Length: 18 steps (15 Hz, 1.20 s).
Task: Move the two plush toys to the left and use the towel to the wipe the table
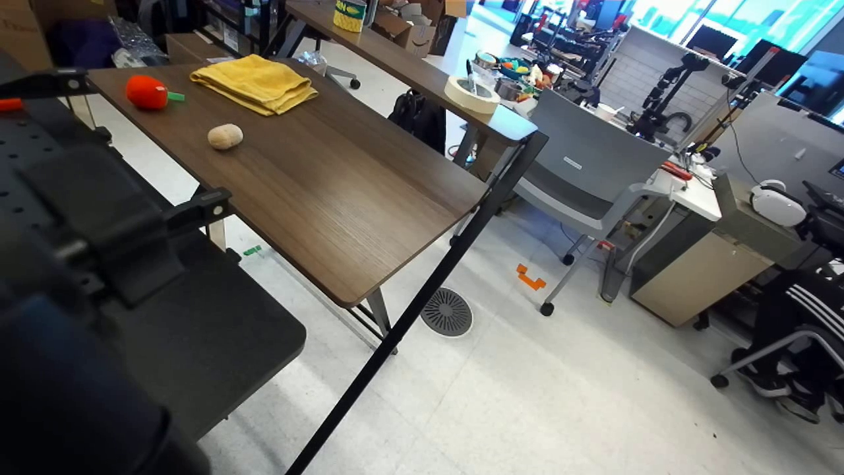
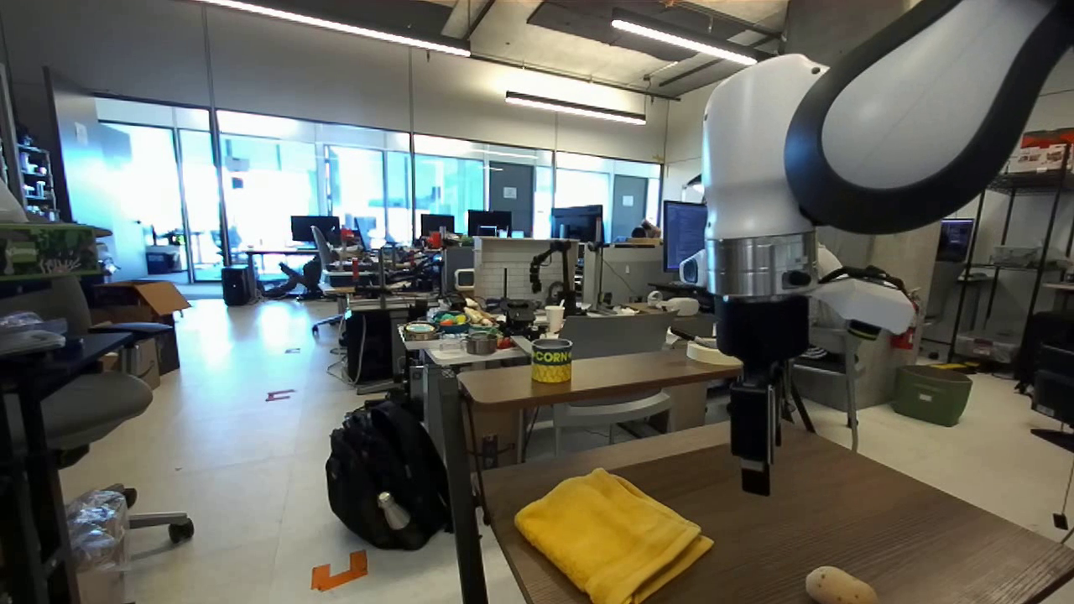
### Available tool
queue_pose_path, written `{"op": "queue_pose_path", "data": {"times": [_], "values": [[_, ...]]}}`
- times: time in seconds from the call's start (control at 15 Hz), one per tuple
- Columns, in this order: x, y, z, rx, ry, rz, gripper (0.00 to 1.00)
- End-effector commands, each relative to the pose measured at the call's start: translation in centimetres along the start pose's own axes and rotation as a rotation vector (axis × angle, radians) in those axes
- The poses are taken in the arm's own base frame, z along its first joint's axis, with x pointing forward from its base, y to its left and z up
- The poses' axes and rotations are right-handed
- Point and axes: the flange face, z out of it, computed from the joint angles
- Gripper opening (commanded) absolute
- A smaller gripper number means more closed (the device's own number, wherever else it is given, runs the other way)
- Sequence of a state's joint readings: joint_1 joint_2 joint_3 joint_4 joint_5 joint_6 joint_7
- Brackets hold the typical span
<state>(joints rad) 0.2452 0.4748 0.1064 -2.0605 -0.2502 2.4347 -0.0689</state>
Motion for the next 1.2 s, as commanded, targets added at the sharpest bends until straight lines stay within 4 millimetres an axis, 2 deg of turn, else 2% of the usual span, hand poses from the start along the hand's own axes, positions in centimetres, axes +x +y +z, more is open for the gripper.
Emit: {"op": "queue_pose_path", "data": {"times": [0.0,0.4,0.53,0.73,1.0,1.13], "values": [[-0.1,0.0,0.1,0.001,-0.003,-0.001,1.00],[-0.4,-0.2,0.4,0.003,-0.012,-0.002,1.00],[0.8,-1.5,-0.1,-0.067,0.051,-0.035,1.00],[4.5,-2.5,0.1,-0.093,0.099,-0.057,1.00],[9.7,-1.2,3.4,-0.084,0.104,0.027,1.00],[11.4,-0.1,5.4,-0.074,0.102,0.067,1.00]]}}
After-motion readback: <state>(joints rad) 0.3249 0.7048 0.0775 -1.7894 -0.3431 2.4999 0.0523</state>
